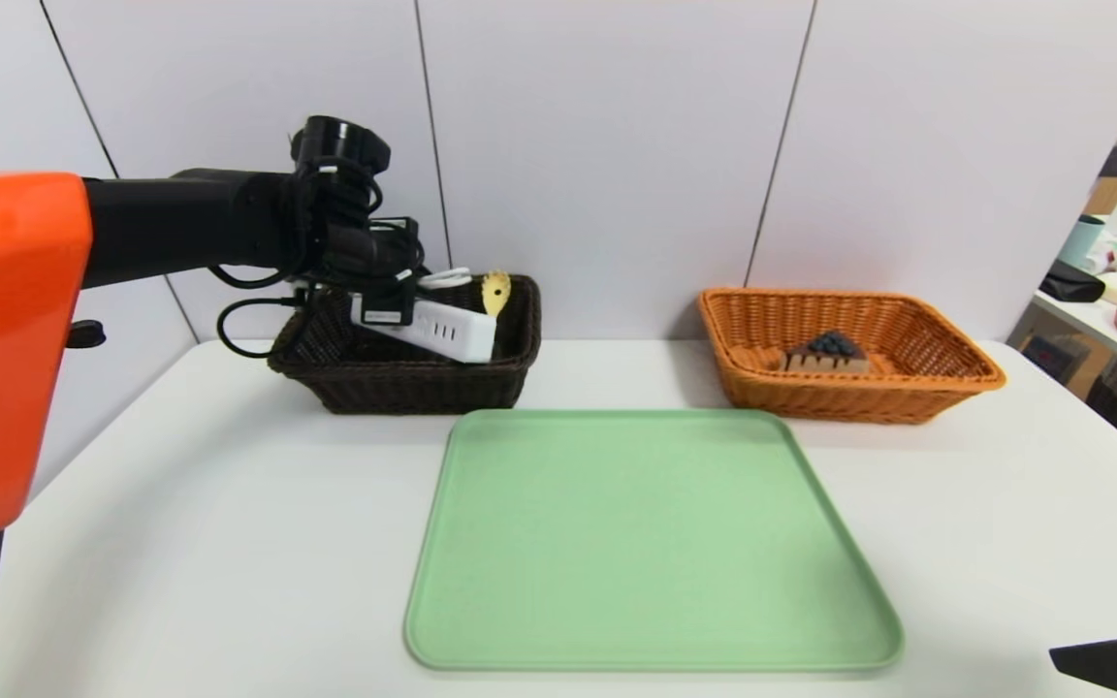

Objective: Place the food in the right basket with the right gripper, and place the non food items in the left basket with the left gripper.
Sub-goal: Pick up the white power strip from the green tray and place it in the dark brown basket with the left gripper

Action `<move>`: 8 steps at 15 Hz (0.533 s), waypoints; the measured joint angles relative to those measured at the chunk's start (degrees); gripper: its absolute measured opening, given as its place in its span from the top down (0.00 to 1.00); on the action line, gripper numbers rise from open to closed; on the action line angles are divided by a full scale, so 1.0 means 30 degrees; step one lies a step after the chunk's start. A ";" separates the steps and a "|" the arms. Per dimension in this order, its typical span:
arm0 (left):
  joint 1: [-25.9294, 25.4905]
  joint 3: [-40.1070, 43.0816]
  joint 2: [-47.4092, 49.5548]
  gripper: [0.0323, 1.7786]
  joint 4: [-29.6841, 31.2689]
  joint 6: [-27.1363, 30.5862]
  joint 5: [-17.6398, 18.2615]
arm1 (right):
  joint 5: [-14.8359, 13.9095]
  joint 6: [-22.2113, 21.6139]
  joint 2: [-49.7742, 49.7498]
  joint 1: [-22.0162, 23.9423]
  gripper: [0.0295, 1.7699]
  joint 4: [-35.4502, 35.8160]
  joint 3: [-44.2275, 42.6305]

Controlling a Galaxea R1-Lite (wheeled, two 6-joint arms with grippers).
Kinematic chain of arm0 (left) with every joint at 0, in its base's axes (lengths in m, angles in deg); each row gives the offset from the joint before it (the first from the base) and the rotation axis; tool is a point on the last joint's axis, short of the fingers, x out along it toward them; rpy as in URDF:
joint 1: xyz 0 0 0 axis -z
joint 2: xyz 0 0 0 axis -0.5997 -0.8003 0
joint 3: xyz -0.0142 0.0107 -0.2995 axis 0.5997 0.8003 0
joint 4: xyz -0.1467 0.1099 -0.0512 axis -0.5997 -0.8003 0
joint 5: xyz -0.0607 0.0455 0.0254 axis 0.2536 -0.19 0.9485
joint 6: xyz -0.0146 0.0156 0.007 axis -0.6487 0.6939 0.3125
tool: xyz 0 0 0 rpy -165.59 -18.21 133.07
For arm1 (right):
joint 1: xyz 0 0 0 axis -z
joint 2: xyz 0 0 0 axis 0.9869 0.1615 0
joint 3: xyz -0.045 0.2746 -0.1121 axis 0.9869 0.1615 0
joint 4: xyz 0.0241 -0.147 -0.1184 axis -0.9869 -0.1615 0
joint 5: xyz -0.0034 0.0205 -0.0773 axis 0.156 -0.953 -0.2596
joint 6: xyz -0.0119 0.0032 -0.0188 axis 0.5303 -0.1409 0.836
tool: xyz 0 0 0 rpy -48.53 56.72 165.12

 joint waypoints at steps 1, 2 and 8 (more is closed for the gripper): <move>-0.0057 -0.0008 -0.0024 0.86 0.0008 0.0004 -0.0028 | 0.0008 0.0004 0.0016 0.0000 0.04 0.0000 0.0008; -0.0057 -0.0020 -0.0037 0.78 0.0045 0.0028 -0.0037 | 0.0016 0.0000 0.0024 0.0000 0.04 0.0008 0.0028; -0.0167 -0.0020 -0.0098 0.39 0.0102 -0.0008 -0.0089 | 0.0028 0.0012 0.0037 0.0008 0.04 0.0000 0.0118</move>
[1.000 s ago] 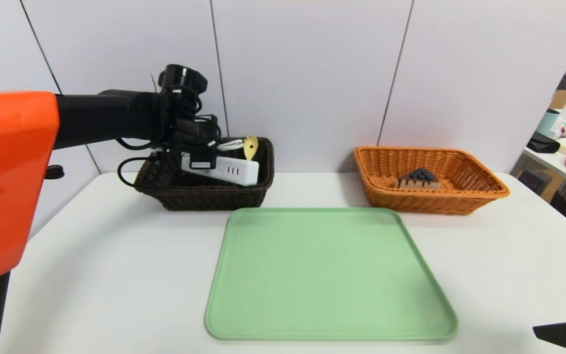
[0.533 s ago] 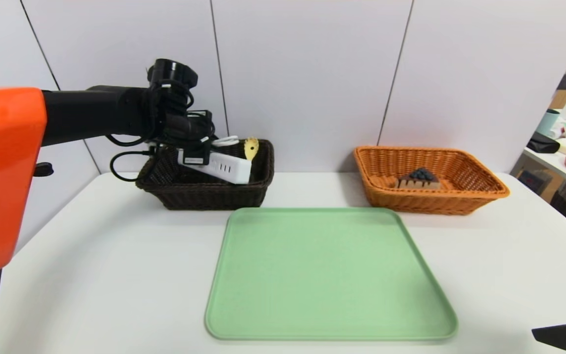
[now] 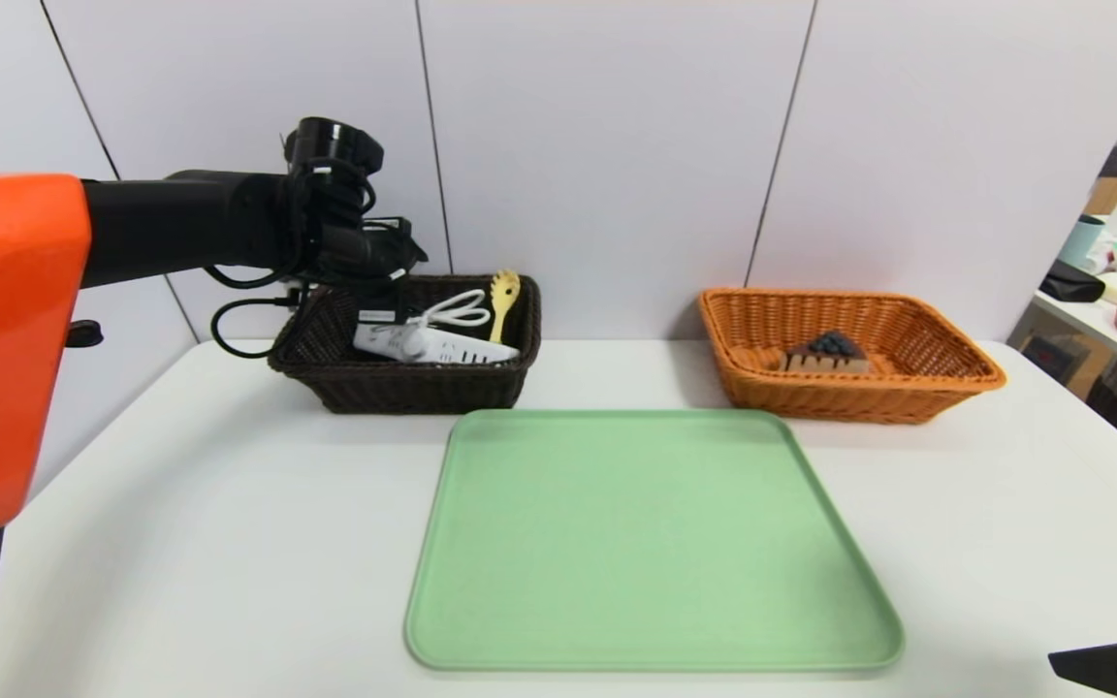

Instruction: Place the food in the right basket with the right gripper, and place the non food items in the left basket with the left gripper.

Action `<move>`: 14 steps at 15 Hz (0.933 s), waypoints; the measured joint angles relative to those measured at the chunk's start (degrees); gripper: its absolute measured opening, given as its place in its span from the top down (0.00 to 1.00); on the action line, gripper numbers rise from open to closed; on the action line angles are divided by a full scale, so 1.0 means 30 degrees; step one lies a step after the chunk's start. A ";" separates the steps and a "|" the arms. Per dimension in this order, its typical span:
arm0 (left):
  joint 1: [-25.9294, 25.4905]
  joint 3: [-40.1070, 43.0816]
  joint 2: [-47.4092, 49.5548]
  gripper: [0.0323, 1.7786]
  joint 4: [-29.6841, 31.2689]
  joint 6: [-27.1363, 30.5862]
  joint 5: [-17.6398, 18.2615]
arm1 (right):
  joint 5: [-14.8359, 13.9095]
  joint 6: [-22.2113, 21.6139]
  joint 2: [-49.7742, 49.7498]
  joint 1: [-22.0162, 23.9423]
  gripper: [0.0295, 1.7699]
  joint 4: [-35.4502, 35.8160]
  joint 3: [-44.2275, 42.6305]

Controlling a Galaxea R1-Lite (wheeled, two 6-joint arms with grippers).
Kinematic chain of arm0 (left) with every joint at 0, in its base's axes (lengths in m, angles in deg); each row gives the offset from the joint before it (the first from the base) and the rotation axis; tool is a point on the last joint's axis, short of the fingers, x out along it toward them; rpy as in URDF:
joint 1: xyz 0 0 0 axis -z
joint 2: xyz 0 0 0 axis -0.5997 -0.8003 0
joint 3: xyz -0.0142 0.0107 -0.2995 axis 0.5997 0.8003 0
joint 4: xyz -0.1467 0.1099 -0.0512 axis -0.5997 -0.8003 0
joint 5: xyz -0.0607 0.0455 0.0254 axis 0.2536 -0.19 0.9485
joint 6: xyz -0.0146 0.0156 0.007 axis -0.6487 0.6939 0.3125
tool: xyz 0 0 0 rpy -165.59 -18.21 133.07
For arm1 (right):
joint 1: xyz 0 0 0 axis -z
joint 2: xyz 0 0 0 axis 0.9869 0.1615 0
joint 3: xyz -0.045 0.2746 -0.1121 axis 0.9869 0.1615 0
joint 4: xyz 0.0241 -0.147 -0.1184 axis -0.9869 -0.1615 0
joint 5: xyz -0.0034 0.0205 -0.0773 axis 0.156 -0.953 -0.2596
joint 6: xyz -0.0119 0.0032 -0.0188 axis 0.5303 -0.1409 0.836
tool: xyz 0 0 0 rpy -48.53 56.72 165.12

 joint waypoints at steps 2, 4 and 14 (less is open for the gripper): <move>-0.0037 0.0000 0.0061 0.30 0.0053 0.0020 -0.0004 | -0.0012 0.0000 0.0000 0.0000 0.04 0.0008 0.0008; -0.0305 -0.0024 0.0679 0.24 0.0423 0.0110 -0.0020 | -0.0012 0.0008 -0.0020 0.0008 0.04 0.0000 0.0016; -0.0744 0.0077 0.5648 0.10 0.0236 1.9716 -0.1146 | -0.0114 0.0016 -0.0203 0.0008 0.04 0.3235 0.0341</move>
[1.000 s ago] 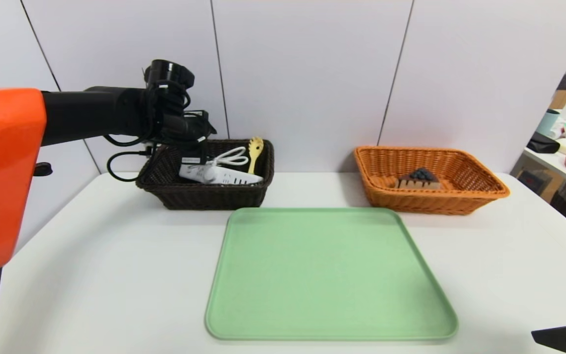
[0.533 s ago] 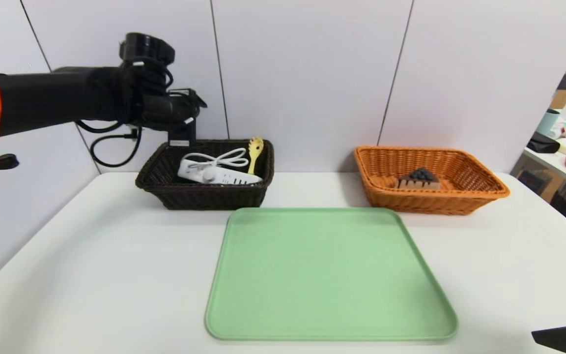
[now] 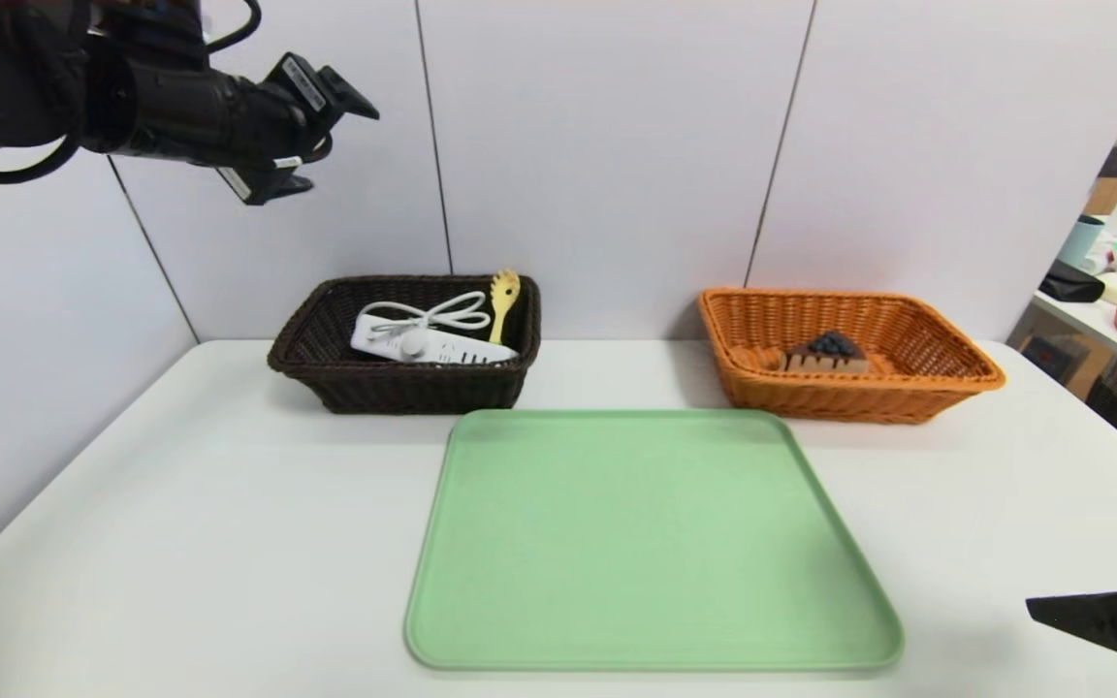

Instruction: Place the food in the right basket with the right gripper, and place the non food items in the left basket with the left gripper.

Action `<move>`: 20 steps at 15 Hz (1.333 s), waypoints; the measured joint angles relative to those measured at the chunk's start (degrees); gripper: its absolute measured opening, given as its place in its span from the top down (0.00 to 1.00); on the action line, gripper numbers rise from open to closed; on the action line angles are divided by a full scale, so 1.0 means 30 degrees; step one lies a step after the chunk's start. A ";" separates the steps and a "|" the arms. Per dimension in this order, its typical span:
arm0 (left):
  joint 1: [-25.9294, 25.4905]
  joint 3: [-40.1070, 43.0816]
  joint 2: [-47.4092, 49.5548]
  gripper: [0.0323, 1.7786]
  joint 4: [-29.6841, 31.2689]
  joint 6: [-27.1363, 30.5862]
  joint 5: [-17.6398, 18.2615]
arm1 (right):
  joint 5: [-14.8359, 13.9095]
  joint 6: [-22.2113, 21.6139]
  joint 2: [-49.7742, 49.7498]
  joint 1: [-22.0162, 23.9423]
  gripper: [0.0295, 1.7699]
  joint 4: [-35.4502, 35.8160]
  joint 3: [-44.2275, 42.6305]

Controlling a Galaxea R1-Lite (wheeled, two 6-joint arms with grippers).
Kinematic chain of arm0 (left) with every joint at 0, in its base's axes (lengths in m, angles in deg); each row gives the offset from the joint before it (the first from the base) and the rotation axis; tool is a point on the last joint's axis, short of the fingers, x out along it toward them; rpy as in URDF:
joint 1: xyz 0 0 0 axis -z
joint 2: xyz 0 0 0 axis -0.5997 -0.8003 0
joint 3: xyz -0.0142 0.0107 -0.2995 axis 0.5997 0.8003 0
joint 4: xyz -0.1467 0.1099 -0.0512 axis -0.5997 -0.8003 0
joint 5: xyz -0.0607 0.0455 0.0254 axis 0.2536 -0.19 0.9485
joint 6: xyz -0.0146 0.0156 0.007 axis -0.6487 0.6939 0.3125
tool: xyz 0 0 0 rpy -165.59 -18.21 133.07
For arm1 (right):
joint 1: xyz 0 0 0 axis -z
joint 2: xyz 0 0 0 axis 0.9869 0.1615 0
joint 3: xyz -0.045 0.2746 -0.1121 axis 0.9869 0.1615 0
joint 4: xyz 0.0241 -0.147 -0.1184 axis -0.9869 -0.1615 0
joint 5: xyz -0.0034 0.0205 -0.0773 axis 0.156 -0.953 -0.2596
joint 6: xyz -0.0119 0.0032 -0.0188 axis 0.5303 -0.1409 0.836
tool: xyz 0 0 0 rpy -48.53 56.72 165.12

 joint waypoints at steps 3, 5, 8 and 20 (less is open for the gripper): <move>-0.0248 0.0089 0.0211 0.08 0.0028 0.7075 -0.1130 | -0.0540 0.0394 -0.0073 0.0008 0.04 0.1959 0.0272; -0.0167 0.0203 0.0284 0.07 -0.0028 1.0447 -0.1666 | -0.0642 0.0484 -0.0073 0.0008 0.04 0.3352 0.0329; -0.0008 0.1495 0.0662 0.06 0.0000 1.2056 -0.1617 | -0.0650 0.1008 -0.0037 0.0008 0.04 0.6680 0.0760; 0.0126 1.4828 1.0110 0.05 0.3133 1.1939 -0.3336 | -0.0796 0.1873 -0.1654 0.1378 0.04 0.7489 0.1406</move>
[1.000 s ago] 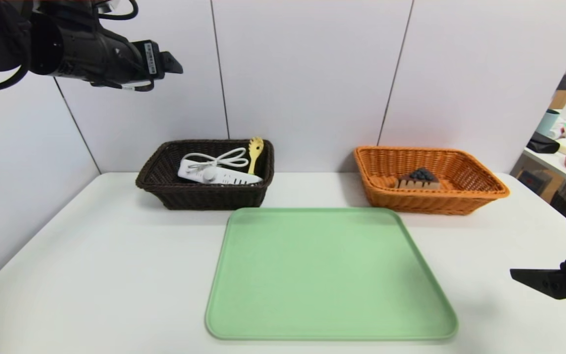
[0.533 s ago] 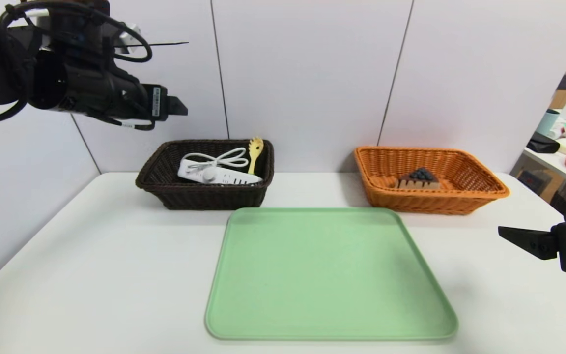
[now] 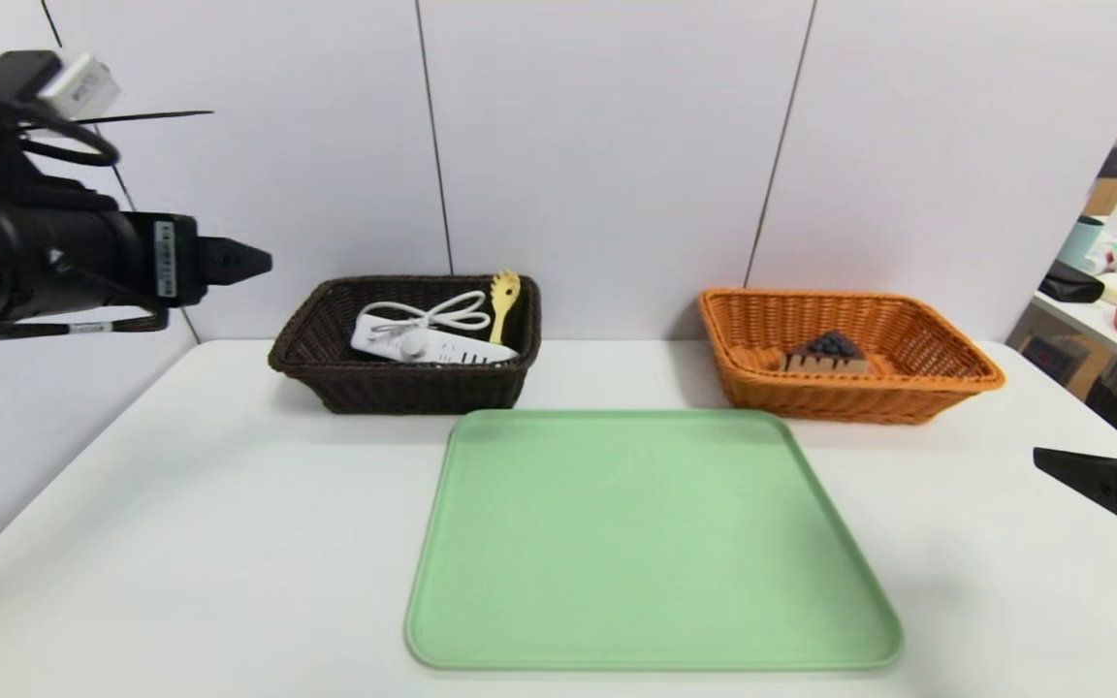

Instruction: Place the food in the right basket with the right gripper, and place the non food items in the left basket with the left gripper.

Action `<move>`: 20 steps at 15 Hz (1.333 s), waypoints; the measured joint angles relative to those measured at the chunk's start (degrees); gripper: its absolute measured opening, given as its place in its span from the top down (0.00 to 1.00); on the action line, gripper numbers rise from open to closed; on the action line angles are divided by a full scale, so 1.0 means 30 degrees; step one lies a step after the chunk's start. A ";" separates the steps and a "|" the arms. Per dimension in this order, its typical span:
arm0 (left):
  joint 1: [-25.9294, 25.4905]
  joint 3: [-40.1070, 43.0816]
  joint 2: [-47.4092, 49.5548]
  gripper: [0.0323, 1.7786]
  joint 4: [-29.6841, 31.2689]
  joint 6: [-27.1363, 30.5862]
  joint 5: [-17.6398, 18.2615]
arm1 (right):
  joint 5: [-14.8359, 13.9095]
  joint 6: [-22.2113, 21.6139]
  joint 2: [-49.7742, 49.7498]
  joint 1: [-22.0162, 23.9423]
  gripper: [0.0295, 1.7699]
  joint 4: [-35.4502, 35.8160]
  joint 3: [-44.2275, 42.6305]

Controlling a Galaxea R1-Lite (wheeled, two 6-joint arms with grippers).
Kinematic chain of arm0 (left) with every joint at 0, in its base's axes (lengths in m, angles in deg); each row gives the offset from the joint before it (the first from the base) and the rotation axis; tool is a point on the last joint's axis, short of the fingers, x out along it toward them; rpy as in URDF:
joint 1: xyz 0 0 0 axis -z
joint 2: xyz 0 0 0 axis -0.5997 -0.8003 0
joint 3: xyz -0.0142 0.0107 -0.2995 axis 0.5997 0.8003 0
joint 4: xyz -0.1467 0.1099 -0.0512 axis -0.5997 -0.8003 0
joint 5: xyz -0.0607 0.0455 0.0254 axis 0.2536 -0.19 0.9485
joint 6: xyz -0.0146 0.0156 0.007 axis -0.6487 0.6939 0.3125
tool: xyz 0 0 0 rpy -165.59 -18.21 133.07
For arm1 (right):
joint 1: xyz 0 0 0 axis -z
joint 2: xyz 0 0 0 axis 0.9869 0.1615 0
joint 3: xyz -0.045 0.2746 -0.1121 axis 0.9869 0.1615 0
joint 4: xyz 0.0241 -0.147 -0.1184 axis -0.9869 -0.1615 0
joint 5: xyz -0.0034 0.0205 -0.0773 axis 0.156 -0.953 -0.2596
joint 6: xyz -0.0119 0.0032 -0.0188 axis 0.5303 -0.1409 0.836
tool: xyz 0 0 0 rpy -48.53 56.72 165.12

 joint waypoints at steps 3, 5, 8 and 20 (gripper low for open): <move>-0.0731 0.2536 0.3308 0.05 0.0028 0.0008 -0.0093 | -0.0012 0.0240 -0.1105 0.0496 0.04 -0.0110 0.0861; -0.1585 0.4348 0.5742 0.05 0.0000 0.0045 -0.0089 | -0.0004 0.0366 -0.1967 0.0829 0.04 -0.0110 0.1678; -0.2771 0.7001 0.9224 0.05 -0.0028 0.0037 -0.0065 | -0.0012 0.0475 -0.3170 0.1268 0.04 -0.0126 0.2377; -0.3803 1.3003 1.9806 0.05 -0.1211 0.0045 0.0000 | 0.0008 0.0642 -1.0317 0.1410 0.04 -0.0138 0.5530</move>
